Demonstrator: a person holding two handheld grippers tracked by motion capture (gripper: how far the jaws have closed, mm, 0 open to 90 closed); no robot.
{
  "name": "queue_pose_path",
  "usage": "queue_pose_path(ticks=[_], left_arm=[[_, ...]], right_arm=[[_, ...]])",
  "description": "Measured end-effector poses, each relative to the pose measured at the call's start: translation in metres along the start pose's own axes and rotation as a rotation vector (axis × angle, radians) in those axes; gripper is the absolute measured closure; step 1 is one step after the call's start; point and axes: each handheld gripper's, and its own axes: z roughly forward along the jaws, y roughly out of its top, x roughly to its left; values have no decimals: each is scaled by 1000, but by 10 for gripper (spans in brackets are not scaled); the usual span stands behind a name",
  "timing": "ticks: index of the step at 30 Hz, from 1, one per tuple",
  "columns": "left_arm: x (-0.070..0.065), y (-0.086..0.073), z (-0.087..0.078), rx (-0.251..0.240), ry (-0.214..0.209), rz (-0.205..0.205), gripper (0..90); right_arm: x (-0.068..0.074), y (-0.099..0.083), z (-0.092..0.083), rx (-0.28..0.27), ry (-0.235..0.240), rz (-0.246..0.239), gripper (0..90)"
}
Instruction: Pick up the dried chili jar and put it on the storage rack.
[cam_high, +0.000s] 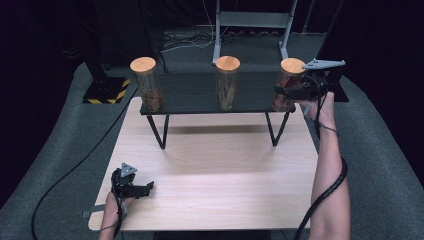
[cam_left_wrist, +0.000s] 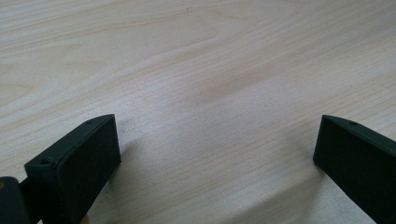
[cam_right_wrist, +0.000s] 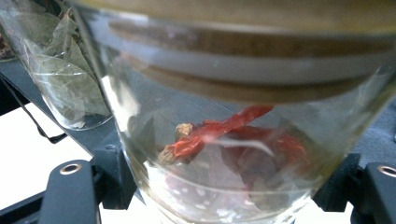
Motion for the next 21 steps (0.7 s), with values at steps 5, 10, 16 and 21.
queue_pose_path(ticks=[5,10,16,21], left_arm=[[0,0,0,0,0,0,0],[0,0,0,0,0,0,0],[0,0,0,0,0,0,0],[0,0,0,0,0,0,0]], right_arm=[[-3,-1,2,-15,9,7,245],[-4,0,5,-14,9,6,245],[-5,0,8,-26,6,10,245],[-5,2,11,-28,-2,13,245]])
